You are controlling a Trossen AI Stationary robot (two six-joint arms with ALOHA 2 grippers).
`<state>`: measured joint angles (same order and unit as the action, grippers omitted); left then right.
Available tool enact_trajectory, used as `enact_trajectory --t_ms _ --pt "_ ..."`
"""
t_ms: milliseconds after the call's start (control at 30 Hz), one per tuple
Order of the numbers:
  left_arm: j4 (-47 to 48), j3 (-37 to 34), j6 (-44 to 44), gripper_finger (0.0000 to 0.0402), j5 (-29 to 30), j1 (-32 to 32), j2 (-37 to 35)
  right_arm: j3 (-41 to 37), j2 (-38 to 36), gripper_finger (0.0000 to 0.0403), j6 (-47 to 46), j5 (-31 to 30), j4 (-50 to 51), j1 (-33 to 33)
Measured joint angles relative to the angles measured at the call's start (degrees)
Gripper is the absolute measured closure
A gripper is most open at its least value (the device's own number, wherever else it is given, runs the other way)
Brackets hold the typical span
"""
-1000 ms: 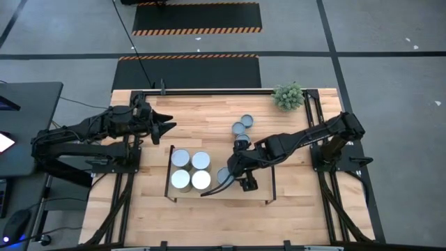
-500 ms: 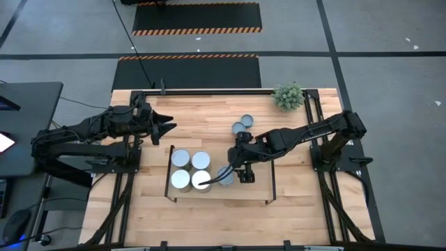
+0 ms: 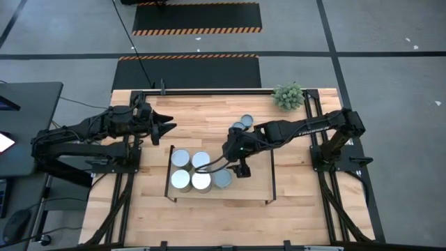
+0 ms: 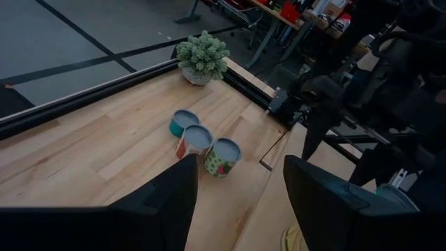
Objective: Pick and place cans onto a shelf
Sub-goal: Put the canned mixed vegetables on the shelf
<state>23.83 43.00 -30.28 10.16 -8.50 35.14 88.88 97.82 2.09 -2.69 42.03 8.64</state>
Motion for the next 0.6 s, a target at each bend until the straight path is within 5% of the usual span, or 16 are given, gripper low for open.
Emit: enact_trajectory --t_ms 600 --pt "0.00 0.00 0.98 0.0182 0.01 -0.01 0.00 -0.02 0.00 0.0031 1.13 2.98 -5.51 0.53"
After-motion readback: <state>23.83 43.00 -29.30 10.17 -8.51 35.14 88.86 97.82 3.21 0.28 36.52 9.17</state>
